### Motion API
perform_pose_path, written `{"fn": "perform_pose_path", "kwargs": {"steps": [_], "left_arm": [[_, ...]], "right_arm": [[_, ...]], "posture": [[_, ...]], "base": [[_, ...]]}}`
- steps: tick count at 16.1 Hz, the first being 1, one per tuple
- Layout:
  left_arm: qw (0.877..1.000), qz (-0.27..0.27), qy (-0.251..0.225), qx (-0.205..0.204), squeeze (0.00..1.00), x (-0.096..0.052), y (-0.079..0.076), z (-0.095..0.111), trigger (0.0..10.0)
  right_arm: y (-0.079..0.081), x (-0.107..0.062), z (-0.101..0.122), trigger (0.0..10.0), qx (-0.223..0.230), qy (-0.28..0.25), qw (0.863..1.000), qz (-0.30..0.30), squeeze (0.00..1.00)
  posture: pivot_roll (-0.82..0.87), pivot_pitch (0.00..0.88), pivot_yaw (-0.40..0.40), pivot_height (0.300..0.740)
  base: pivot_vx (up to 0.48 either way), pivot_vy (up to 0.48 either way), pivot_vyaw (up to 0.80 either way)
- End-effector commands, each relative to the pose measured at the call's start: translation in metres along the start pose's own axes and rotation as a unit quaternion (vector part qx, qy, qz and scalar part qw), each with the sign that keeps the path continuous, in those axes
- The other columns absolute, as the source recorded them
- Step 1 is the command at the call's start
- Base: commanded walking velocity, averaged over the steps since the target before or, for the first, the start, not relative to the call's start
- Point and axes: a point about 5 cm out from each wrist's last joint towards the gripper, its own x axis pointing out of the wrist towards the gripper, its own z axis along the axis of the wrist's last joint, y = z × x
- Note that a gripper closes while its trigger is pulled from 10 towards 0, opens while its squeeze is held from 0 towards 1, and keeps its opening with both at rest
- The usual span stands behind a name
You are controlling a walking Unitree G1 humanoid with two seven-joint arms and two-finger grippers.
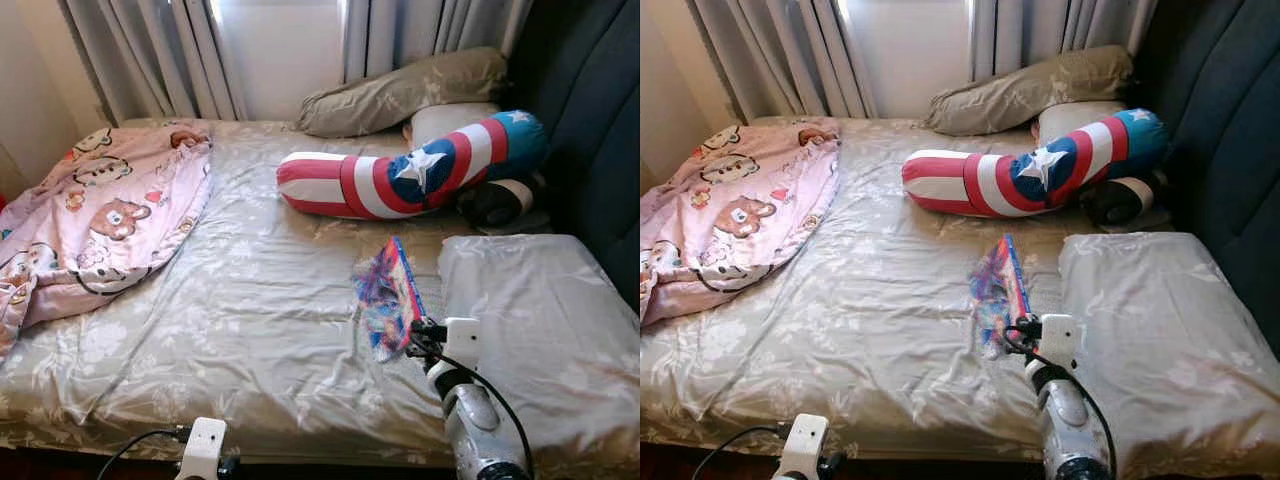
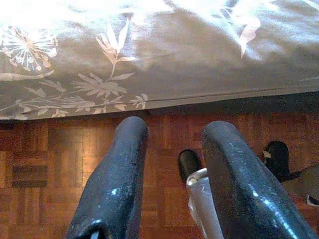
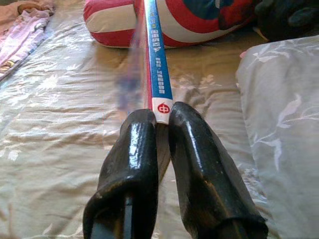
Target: Clean up the room
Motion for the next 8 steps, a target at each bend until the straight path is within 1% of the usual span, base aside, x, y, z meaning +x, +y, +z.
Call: {"fn": "perform_pose_path", "kwargs": {"steps": [1,7,8], "left_arm": [[1.0,-0.002,0.009,-0.003,0.0,-0.0005,0.0006,-0.0027,10.0],[1.0,-0.001,0.008,-0.005,0.0,-0.0011,0.0017,-0.0036,10.0],[1.0,-0.001,0.008,-0.005,0.0,-0.001,0.0016,-0.0033,10.0]], "right_arm": [[-0.0008,0.0037,0.0116,10.0,-0.005,-0.028,1.0,0.0,0.0],[0.001,0.0008,0.0072,10.0,-0.011,-0.023,1.0,0.009,0.0],[0.0008,0.0006,0.0069,10.0,-0.011,-0.022,1.0,0.009,0.0]], "posture": [[0.01,0.0,0.011,0.74],[0.01,0.0,0.011,0.74],[0.01,0.0,0.01,0.74]], "base": [[0.0,0.0,0.0],[0.0,0.0,0.0],[0.24,0.0,0.0]]}}
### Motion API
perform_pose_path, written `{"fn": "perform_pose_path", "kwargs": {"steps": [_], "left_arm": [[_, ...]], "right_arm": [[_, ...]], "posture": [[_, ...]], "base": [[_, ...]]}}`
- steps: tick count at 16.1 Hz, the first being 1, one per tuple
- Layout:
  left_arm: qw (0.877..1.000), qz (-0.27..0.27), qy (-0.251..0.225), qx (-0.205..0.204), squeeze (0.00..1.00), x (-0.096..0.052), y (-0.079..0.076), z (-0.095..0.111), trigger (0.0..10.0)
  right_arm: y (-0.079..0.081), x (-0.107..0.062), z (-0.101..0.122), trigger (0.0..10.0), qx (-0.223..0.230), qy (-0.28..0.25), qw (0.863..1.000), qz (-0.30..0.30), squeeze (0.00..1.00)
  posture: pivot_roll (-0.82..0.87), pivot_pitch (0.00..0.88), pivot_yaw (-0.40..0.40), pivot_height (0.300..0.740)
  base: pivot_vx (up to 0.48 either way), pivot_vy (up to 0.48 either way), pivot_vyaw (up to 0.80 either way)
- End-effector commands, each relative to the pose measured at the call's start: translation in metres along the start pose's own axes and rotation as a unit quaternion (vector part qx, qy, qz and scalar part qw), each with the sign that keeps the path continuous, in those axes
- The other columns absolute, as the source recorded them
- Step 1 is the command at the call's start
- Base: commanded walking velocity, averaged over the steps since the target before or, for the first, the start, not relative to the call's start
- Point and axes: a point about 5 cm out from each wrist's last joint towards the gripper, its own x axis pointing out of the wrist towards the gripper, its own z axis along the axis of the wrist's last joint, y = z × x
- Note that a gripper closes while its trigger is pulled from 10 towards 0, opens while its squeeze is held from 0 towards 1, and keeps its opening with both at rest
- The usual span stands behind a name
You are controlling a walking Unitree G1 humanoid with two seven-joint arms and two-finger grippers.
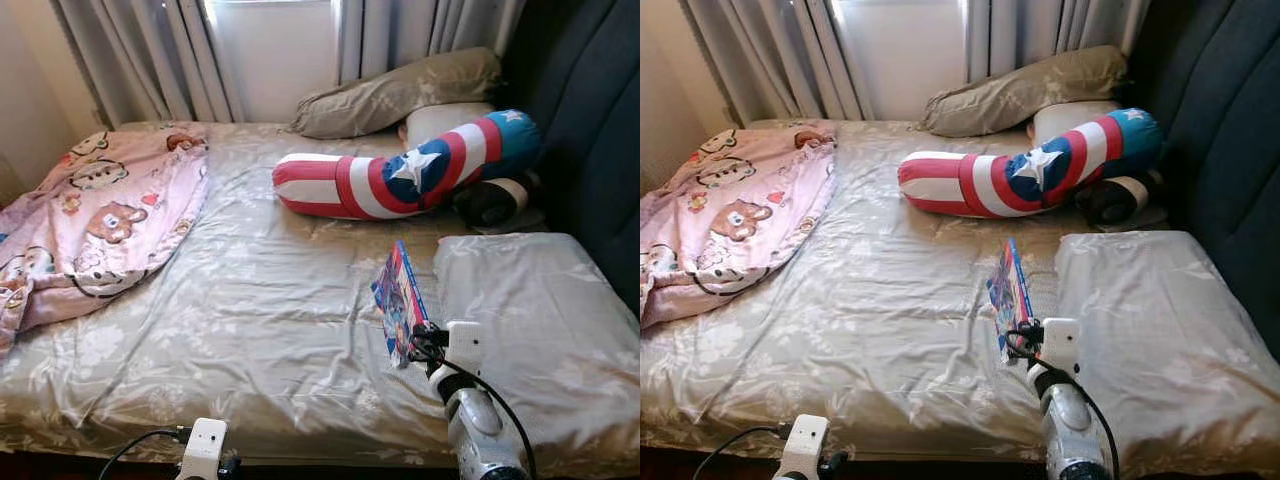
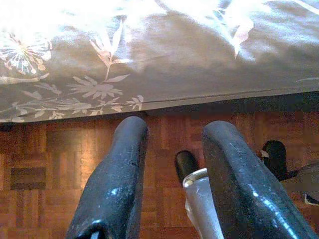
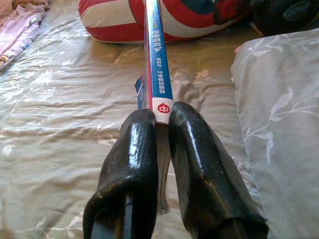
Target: Clean up the room
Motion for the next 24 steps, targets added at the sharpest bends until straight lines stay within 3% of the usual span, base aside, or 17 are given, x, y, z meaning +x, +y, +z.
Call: {"fn": "perform_pose_path", "kwargs": {"steps": [1,10,11,17,19,24], "left_arm": [[1.0,0.004,0.007,-0.005,0.0,-0.001,0.002,-0.003,10.0],[1.0,0.004,0.007,-0.006,0.0,-0.001,0.002,-0.002,10.0],[1.0,0.008,0.007,0.001,0.0,0.0,0.002,-0.002,10.0],[1.0,0.013,-0.005,-0.01,0.0,0.0,0.002,0.001,10.0],[0.999,0.01,-0.027,-0.016,0.0,0.002,0.002,0.01,10.0],[0.989,0.002,-0.146,-0.025,0.0,0.01,0.002,0.069,10.0]], "right_arm": [[0.001,0.004,0.013,10.0,-0.007,-0.032,0.999,0.007,0.0],[0.002,0.0,0.008,10.0,-0.001,-0.029,0.999,0.016,0.0],[0.001,-0.001,0.007,10.0,0.022,-0.032,0.999,0.007,0.0],[-0.002,-0.002,0.008,10.0,0.042,-0.042,0.998,-0.006,0.0],[-0.002,-0.001,0.009,10.0,0.06,-0.042,0.997,-0.014,0.0],[-0.001,0.001,0.01,10.0,0.072,-0.042,0.996,-0.03,0.0]], "posture": [[0.01,0.0,0.009,0.74],[0.0,0.0,0.003,0.74],[0.0,0.0,0.003,0.74],[0.0,0.0,0.004,0.74],[0.01,0.0,0.004,0.74],[0.01,0.0,0.008,0.74]], "base": [[0.24,0.0,0.0],[0.269,0.0,0.0],[0.0,0.0,0.0],[0.0,0.0,0.0],[0.0,0.0,0.0],[0.0,0.0,0.0]]}}
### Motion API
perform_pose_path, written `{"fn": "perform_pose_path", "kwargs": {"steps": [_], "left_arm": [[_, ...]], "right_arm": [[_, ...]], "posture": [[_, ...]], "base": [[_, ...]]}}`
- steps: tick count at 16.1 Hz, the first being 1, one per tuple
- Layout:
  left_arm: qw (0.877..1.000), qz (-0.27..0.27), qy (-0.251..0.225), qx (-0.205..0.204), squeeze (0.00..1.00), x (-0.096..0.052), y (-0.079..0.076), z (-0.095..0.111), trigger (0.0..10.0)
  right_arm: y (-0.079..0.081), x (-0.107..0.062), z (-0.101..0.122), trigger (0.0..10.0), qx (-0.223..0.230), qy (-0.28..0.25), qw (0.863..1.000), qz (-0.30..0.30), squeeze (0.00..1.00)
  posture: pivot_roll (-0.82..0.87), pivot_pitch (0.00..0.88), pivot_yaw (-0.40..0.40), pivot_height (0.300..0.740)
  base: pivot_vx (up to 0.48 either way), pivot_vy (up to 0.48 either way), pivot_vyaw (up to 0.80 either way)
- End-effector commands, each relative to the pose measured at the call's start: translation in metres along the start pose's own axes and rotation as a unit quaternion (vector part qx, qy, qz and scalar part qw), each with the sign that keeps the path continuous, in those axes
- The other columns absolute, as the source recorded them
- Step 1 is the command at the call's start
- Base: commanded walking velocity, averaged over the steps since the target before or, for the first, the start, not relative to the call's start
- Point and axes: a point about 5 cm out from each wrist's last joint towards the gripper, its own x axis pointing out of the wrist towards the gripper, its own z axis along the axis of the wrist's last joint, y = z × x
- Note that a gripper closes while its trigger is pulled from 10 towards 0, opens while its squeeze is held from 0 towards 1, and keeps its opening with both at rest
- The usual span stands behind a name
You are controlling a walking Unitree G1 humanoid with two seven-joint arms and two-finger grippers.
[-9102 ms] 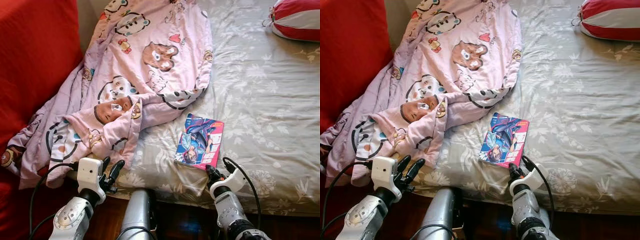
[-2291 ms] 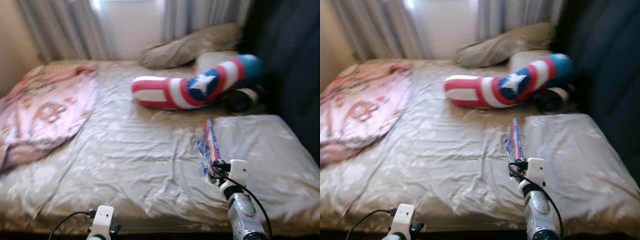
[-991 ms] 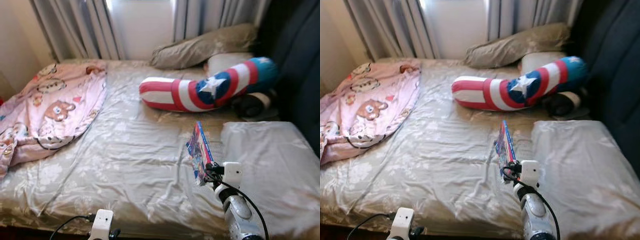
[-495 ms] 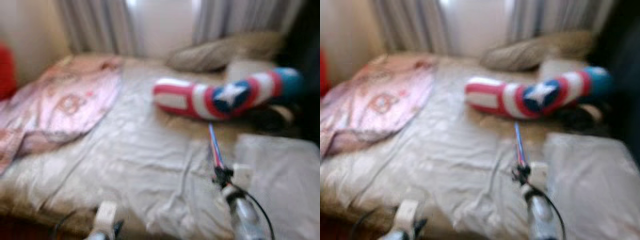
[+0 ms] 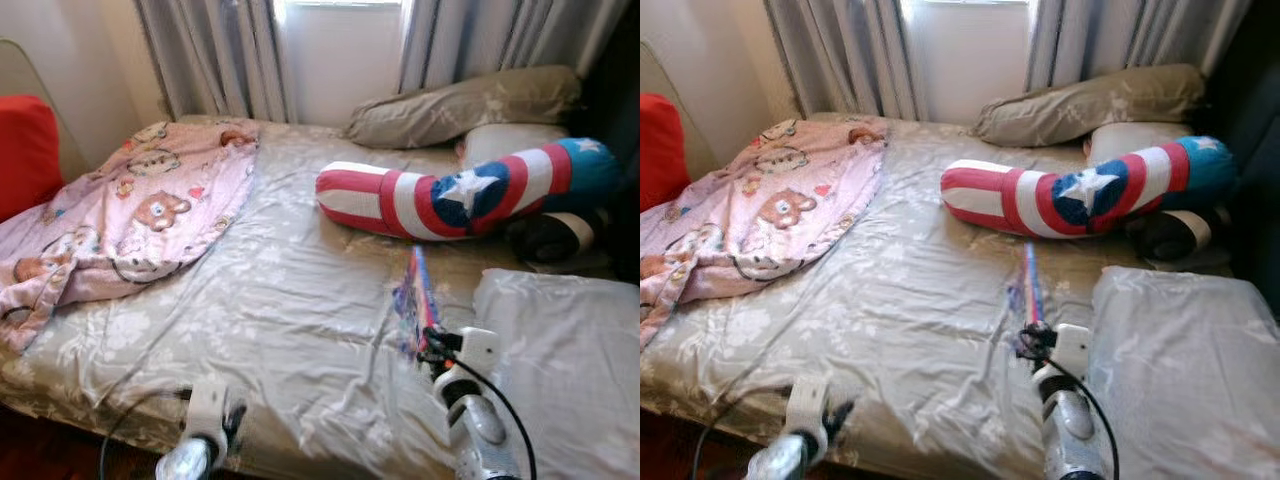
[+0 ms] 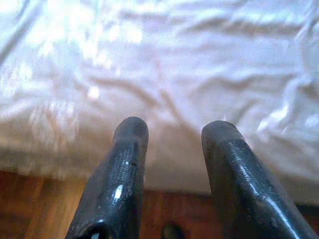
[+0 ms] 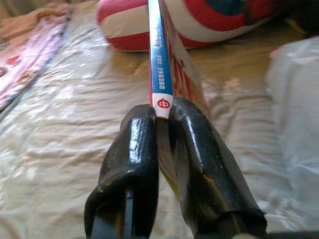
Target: Clean up the room
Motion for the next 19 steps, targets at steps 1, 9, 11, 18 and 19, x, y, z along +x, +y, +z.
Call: {"fn": "perform_pose_path", "kwargs": {"steps": [1,9,11,18,19], "left_arm": [[1.0,-0.001,-0.027,-0.002,0.0,0.003,-0.001,0.012,10.0],[0.992,-0.001,-0.123,-0.003,0.0,0.004,0.001,0.038,10.0],[0.992,0.002,-0.128,-0.008,0.0,0.005,0.001,0.042,10.0],[0.99,-0.013,-0.139,-0.012,0.0,0.006,-0.004,0.045,10.0],[0.99,-0.014,-0.139,-0.012,0.0,0.006,-0.004,0.045,10.0]], "right_arm": [[0.007,0.007,0.011,10.0,0.002,-0.021,1.0,0.01,0.0],[0.002,0.01,0.009,10.0,-0.008,0.004,1.0,-0.015,0.0],[0.003,0.01,0.009,10.0,-0.015,0.001,1.0,-0.017,0.0],[0.002,0.009,0.002,10.0,-0.016,0.026,0.999,-0.031,0.0],[0.001,0.009,0.003,10.0,-0.027,0.025,0.999,-0.029,0.0]], "posture": [[0.01,0.0,0.008,0.74],[0.01,0.0,0.017,0.712],[0.02,0.0,0.019,0.687],[0.01,0.0,0.024,0.682],[0.01,0.0,0.025,0.667]], "base": [[0.0,0.0,0.0],[0.0,0.0,0.0],[0.0,0.0,0.0],[0.0,0.0,0.0],[0.0,0.0,0.0]]}}
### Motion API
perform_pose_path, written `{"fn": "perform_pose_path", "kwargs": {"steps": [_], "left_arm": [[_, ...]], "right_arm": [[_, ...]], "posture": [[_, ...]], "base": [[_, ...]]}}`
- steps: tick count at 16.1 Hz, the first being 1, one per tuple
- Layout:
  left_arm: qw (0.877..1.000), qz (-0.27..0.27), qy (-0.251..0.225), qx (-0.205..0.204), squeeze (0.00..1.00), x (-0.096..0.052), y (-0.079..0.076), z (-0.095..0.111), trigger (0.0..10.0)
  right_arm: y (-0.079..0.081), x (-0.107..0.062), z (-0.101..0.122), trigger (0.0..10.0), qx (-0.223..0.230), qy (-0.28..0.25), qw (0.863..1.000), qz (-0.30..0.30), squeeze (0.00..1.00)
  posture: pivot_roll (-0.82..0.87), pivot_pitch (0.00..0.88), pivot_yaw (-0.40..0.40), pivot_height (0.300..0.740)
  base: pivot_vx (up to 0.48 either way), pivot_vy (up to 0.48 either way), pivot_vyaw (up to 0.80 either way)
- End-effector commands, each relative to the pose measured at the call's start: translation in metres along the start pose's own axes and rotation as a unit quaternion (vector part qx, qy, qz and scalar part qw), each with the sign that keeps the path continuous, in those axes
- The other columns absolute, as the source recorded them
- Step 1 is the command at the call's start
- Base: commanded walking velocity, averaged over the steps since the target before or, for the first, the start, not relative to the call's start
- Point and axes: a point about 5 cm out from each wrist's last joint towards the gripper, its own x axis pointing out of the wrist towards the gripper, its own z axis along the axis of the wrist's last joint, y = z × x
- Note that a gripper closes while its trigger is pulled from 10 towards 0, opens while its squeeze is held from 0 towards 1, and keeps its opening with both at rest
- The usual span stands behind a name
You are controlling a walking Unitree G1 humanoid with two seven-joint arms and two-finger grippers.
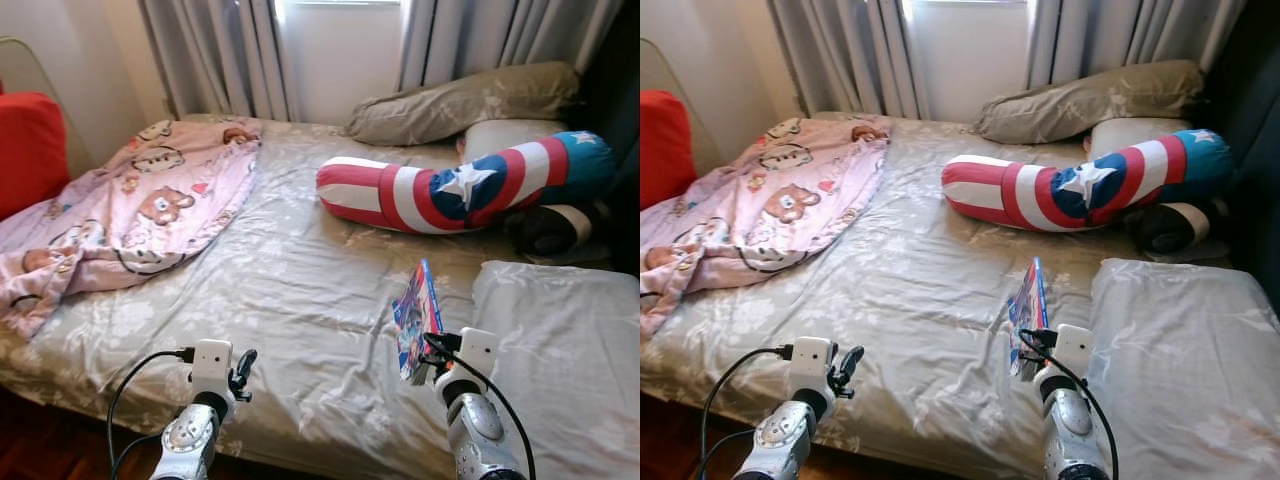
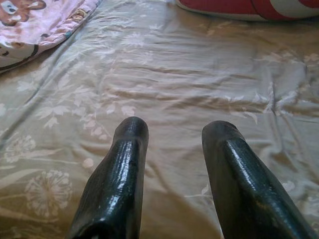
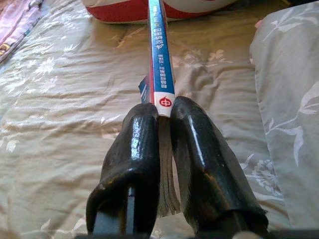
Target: Clean up the room
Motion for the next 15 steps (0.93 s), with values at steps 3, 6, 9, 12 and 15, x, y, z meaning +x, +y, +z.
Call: {"fn": "perform_pose_path", "kwargs": {"steps": [3,6,9,12,15], "left_arm": [[1.0,0.001,-0.004,-0.005,0.0,0.0,0.0001,0.001,10.0],[1.0,-0.001,-0.006,-0.009,0.0,0.0008,-0.0006,0.002,10.0],[1.0,-0.006,-0.007,-0.029,0.0,0.0019,-0.0021,0.0025,10.0],[1.0,-0.003,-0.008,-0.03,0.0,0.0014,-0.0012,0.0025,10.0],[0.999,-0.004,-0.009,-0.034,0.0,0.0019,-0.0005,0.0032,10.0]], "right_arm": [[0.003,0.0042,0.0112,10.0,-0.008,-0.026,1.0,0.006,0.0],[0.0042,0.0054,0.0126,10.0,-0.014,-0.026,1.0,0.008,0.0],[0.004,0.0063,0.0132,10.0,-0.021,-0.023,0.999,0.007,0.0],[0.0026,0.006,0.0129,10.0,-0.023,-0.022,0.999,0.007,0.0],[0.0027,0.0064,0.0132,10.0,-0.022,-0.021,0.999,0.008,0.0]], "posture": [[0.02,0.0,0.025,0.667],[0.02,0.0,0.021,0.667],[0.02,0.0,0.02,0.667],[0.02,0.0,0.016,0.667],[0.02,0.0,0.015,0.667]], "base": [[0.0,0.0,0.0],[0.0,0.0,0.0],[0.0,0.0,0.0],[0.0,0.0,0.0],[0.0,0.0,0.0]]}}
